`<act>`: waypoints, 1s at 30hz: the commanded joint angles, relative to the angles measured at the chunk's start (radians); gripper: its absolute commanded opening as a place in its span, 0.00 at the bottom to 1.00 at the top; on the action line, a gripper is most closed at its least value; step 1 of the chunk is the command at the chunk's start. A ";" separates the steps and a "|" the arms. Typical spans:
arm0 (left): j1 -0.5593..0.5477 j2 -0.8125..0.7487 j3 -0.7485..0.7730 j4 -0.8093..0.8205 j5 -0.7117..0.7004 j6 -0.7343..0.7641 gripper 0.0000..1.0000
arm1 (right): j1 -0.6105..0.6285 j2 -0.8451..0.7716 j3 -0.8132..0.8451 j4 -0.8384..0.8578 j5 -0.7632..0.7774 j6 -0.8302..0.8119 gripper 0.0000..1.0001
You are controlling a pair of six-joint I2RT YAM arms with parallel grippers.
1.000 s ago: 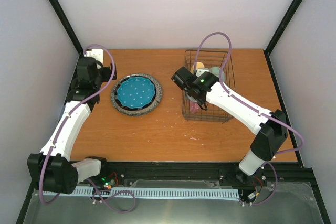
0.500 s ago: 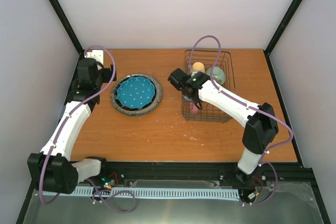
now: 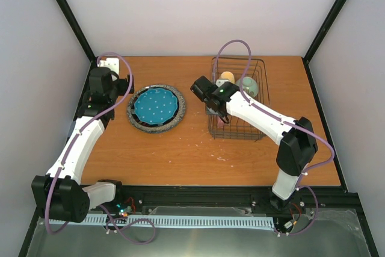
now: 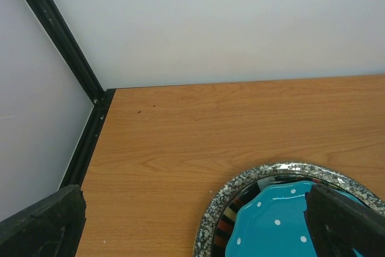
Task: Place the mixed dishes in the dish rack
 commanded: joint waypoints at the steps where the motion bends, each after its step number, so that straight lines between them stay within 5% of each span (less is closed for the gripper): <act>1: -0.002 -0.014 0.005 0.005 0.029 -0.026 1.00 | 0.005 0.001 0.017 0.063 -0.023 -0.019 0.40; 11: 0.012 0.011 0.013 -0.027 0.045 -0.050 1.00 | 0.005 -0.062 0.024 0.053 0.025 -0.014 0.46; 25: 0.271 0.149 -0.028 -0.117 0.589 -0.205 0.99 | 0.005 -0.278 0.087 -0.004 0.200 -0.033 0.51; 28: 0.307 0.237 -0.027 -0.166 0.682 -0.186 0.86 | 0.001 -0.319 0.077 0.013 0.225 -0.062 0.52; 30: 0.313 0.309 -0.029 -0.194 0.697 -0.178 0.64 | -0.003 -0.334 0.071 0.025 0.232 -0.085 0.53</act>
